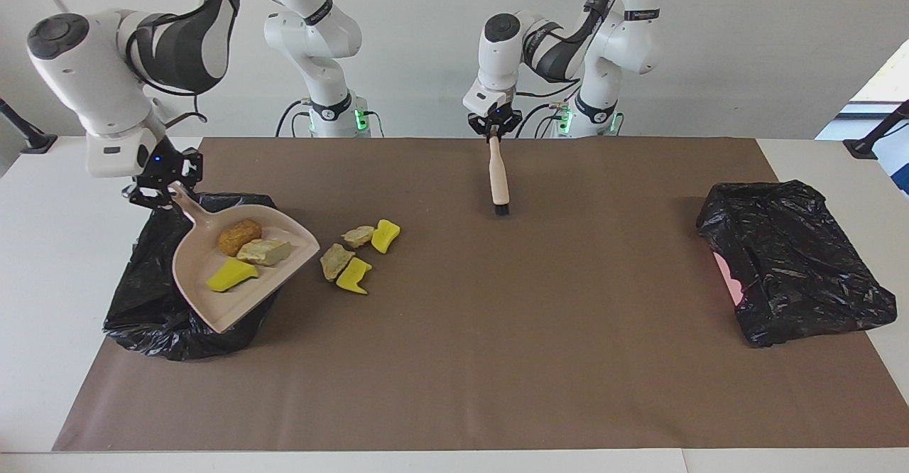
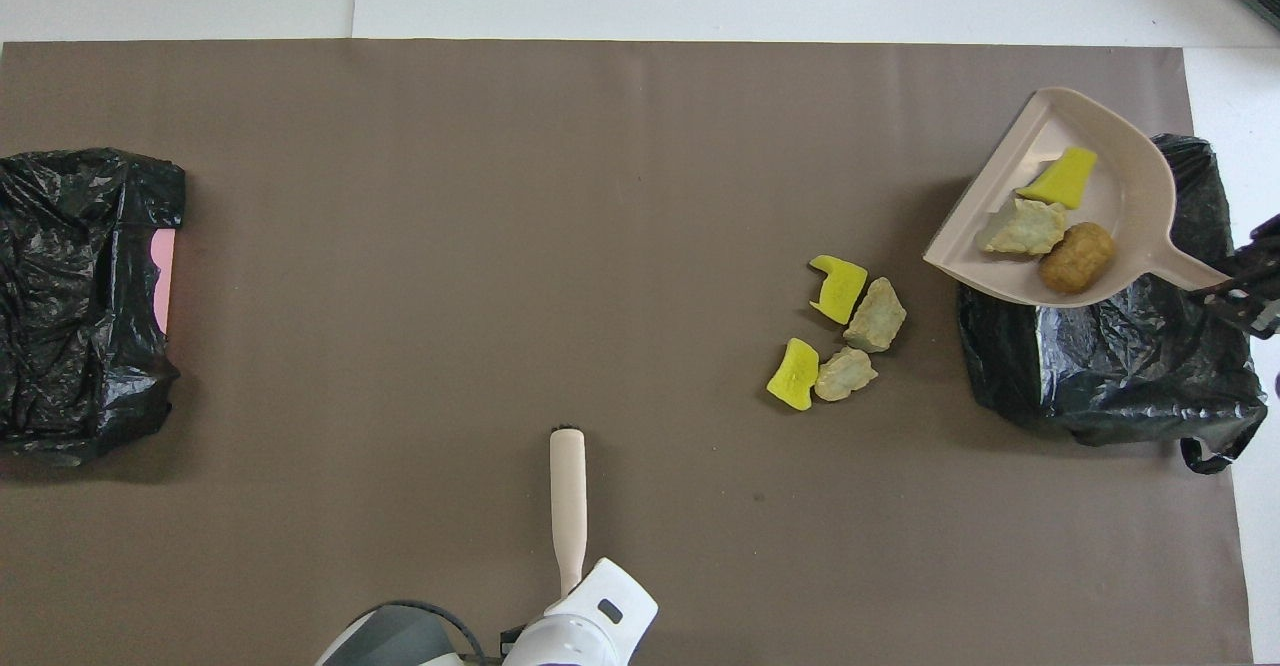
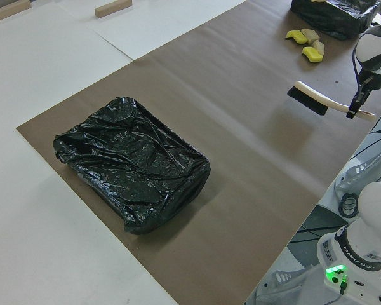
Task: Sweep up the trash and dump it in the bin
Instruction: 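Carry the dustpan to the nearby black bag and tip it in, then return the dustpan with the right gripper while the left gripper withdraws, then release the dustpan on the mat and withdraw the right gripper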
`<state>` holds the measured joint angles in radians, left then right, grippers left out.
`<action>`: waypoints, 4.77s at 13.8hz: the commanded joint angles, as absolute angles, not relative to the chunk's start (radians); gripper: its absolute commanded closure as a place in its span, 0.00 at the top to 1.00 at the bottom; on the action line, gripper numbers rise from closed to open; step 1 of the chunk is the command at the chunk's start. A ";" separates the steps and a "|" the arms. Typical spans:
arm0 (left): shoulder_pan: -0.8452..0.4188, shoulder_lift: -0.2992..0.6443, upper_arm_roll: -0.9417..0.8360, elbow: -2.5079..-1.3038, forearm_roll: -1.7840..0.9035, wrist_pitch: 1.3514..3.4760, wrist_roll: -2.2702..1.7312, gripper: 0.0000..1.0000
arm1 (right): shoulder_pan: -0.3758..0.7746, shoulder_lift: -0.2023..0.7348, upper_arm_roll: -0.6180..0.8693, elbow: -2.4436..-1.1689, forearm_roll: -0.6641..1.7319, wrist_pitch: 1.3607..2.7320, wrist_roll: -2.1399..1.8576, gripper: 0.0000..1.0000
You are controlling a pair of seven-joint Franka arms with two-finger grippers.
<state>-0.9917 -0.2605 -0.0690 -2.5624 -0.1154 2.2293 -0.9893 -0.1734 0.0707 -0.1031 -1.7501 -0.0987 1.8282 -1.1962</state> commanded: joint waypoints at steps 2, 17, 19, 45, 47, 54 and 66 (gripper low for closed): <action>-1.064 -0.290 -0.052 -2.634 -0.149 2.328 -1.045 0.00 | -0.261 0.086 -0.091 -1.715 -0.250 1.827 -1.415 0.00; -0.787 -0.170 -0.040 -2.211 -0.109 1.996 -0.709 1.00 | -0.127 0.064 -0.077 -1.779 -0.837 1.964 -1.683 0.00; -0.695 -0.166 -0.040 -2.084 -0.086 1.918 -0.597 1.00 | -0.101 0.045 -0.077 -1.782 -0.915 1.954 -1.678 0.00; -0.126 -0.049 -0.015 -1.414 0.018 1.356 0.130 1.00 | 0.340 0.231 0.038 -1.573 -0.315 1.605 -0.256 0.00; -0.126 -0.049 -0.015 -1.414 0.018 1.356 0.130 1.00 | 0.368 0.297 0.040 -1.526 -0.234 1.621 -0.079 0.00; -0.127 -0.057 -0.015 -1.416 0.018 1.350 0.121 1.00 | 0.537 0.561 0.040 -1.312 -0.003 1.851 0.507 0.00; -0.141 -0.064 -0.021 -1.430 0.015 1.355 0.117 1.00 | 0.617 0.626 0.051 -1.322 0.080 2.057 0.654 1.00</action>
<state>-0.1371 -0.0456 -0.0209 -1.4170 0.0044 1.3640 0.1133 0.6132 0.6384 0.0459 -1.3083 0.0706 2.0417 0.6578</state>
